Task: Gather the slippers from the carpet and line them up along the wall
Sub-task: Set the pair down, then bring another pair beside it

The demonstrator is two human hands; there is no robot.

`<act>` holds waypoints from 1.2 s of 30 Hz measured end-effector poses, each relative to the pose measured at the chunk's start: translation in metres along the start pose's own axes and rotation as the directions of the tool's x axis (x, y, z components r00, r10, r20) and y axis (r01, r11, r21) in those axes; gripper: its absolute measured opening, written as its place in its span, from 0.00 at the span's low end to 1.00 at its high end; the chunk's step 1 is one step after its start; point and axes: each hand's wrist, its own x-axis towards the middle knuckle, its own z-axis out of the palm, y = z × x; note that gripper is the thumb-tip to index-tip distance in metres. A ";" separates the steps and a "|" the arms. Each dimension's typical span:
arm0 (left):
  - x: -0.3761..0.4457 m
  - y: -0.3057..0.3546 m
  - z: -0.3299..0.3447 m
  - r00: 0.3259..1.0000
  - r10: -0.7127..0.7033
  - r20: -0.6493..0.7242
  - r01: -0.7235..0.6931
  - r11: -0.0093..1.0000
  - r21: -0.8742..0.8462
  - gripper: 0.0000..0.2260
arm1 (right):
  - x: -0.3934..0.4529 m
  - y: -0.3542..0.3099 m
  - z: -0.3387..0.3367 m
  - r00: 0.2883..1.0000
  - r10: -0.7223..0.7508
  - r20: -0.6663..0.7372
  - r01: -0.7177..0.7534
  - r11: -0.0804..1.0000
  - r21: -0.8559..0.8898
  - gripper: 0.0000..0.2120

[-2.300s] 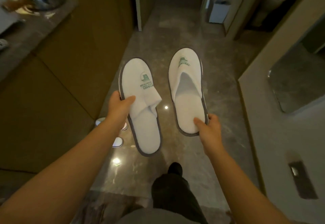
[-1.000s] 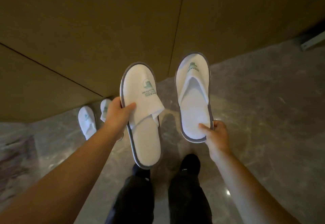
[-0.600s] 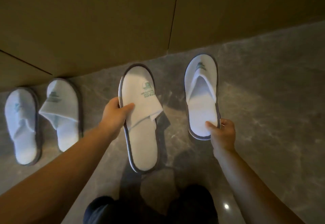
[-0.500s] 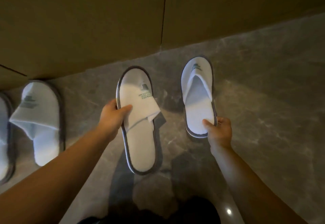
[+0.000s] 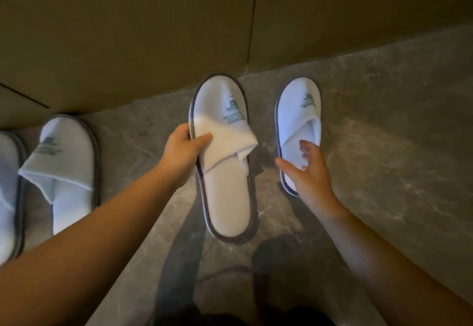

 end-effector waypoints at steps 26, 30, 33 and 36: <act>-0.047 -0.155 -0.220 0.906 -0.016 -0.423 0.304 0.721 0.623 0.48 | -0.053 -0.043 0.246 0.980 0.016 0.197 0.046 0.951 -0.305 0.25; -0.047 -0.162 -0.216 0.895 -0.071 -0.440 0.342 0.743 0.576 0.51 | -0.066 -0.035 0.243 0.986 -0.103 0.132 0.154 0.869 -0.471 0.36; -0.046 -0.163 -0.213 0.892 -0.096 -0.441 0.359 0.743 0.565 0.50 | -0.081 -0.027 0.247 0.977 -0.064 0.202 0.167 0.819 -0.548 0.45; -0.045 -0.165 -0.211 0.894 -0.098 -0.437 0.368 0.715 0.595 0.49 | -0.094 -0.017 0.256 0.960 -0.065 0.272 0.231 0.735 -0.638 0.48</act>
